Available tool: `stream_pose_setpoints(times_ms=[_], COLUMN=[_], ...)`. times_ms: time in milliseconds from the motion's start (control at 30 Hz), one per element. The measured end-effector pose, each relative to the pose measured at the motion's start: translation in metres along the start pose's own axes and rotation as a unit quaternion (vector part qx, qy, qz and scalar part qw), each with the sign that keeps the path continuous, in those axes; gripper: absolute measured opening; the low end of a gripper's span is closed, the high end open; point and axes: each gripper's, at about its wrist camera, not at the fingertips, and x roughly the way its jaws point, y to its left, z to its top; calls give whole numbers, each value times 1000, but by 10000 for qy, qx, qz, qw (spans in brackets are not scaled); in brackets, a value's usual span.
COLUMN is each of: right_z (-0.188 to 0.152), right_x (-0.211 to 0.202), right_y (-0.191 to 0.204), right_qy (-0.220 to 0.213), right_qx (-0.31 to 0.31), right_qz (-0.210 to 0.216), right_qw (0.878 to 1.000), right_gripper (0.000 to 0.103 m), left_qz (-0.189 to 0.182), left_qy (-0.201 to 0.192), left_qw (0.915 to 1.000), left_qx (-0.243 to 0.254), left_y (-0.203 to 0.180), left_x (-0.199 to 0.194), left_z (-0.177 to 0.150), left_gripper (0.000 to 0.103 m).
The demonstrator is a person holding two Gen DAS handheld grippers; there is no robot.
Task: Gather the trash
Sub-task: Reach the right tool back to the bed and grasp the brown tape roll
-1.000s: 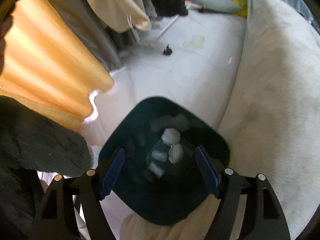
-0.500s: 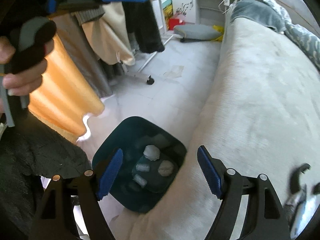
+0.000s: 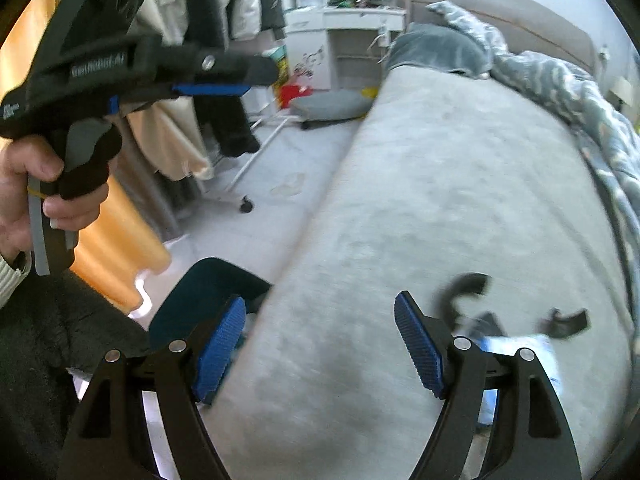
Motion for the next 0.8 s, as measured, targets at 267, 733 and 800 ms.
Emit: stream_pose_setpoints(times_ms=[267, 733, 800], right_z=[-26, -65, -67], right_x=[-36, -62, -61], right_y=[-41, -77, -78], right_qy=[-221, -155, -137], right_qx=[116, 131, 118], right_qz=[-368, -426, -397], right_qw=[9990, 9989, 9990], right_gripper=[69, 40, 37], left_qz=[-104, -266, -285], left_qy=[101, 321, 348], left_qw=[9999, 9990, 9988], left_qx=[56, 181, 197], left_y=[-26, -69, -74], left_x=[23, 63, 68], left_z=[1, -3, -4], left_gripper=[71, 71, 71])
